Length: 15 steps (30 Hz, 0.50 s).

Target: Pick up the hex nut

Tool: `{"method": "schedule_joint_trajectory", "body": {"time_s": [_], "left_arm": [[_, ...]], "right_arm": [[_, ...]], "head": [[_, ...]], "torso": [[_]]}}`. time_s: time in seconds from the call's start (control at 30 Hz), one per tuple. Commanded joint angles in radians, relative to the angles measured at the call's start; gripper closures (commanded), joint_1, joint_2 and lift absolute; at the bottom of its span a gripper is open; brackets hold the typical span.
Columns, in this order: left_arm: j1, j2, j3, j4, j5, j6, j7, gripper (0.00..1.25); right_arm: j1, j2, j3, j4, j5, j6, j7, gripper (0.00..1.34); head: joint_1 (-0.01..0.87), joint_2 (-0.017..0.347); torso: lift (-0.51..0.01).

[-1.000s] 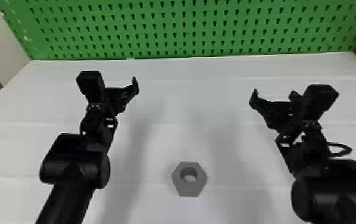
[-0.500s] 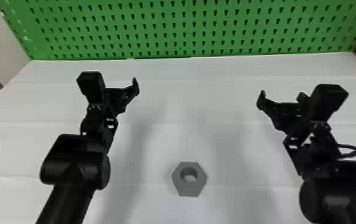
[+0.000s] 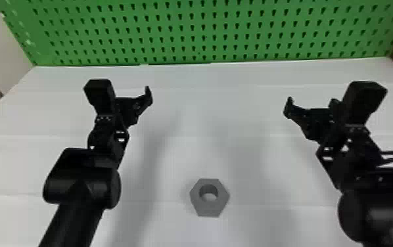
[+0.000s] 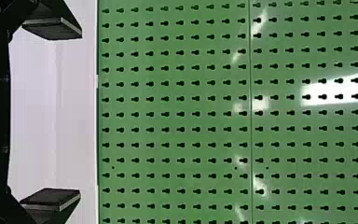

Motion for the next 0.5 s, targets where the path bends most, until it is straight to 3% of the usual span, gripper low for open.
{"method": "schedule_joint_trajectory", "body": {"time_s": [0.0,0.47], "left_arm": [[-0.002,0.000,0.001,0.000,-0.002,0.000,0.001,0.09],[-0.003,0.000,0.008,0.002,-0.007,0.000,0.000,0.09]], "right_arm": [[-0.012,-0.003,0.011,-0.067,0.000,0.135,0.000,0.10],[-0.106,-0.025,0.042,-0.243,0.028,0.549,0.023,0.10]], "head": [[0.785,0.149],[0.785,0.149]], "torso": [[-0.088],[-0.088]]}}
